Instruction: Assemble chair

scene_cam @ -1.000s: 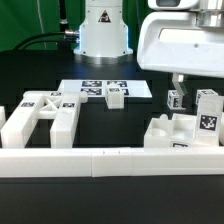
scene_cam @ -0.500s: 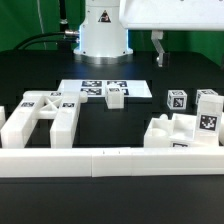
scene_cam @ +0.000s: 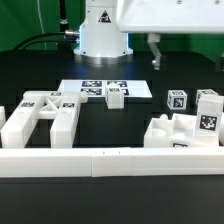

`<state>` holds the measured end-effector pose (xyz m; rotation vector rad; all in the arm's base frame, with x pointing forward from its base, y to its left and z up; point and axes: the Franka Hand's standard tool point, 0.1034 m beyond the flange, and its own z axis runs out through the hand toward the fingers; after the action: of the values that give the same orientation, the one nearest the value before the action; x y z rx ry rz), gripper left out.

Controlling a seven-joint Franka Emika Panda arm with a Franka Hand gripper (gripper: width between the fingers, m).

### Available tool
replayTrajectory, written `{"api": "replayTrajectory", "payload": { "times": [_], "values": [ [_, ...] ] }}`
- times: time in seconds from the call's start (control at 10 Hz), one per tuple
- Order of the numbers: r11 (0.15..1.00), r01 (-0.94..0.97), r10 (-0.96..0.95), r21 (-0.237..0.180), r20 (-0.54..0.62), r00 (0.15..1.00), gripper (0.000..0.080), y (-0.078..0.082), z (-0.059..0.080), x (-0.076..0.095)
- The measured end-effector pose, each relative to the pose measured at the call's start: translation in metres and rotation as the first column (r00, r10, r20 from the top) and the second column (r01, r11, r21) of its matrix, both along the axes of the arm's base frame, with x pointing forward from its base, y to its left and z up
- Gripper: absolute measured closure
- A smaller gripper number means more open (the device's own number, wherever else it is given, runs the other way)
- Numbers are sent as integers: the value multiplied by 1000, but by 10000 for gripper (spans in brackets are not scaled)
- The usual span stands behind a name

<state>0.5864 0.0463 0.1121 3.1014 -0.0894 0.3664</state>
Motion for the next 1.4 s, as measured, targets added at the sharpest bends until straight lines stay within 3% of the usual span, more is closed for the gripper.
{"api": "replayTrajectory", "payload": {
  "times": [0.1,0.5,0.8,1.3,1.4],
  "values": [
    [1000,-19,19,-11,5,1000,150,-11,-6,-13],
    [1000,-16,16,-9,6,1000,150,-9,-7,-13],
    [998,-51,52,-48,17,999,150,-41,-31,-47],
    [996,-70,71,-54,16,997,150,-43,-31,-47],
    [992,-102,103,-72,11,995,150,-62,-38,-60]
  ]
}}
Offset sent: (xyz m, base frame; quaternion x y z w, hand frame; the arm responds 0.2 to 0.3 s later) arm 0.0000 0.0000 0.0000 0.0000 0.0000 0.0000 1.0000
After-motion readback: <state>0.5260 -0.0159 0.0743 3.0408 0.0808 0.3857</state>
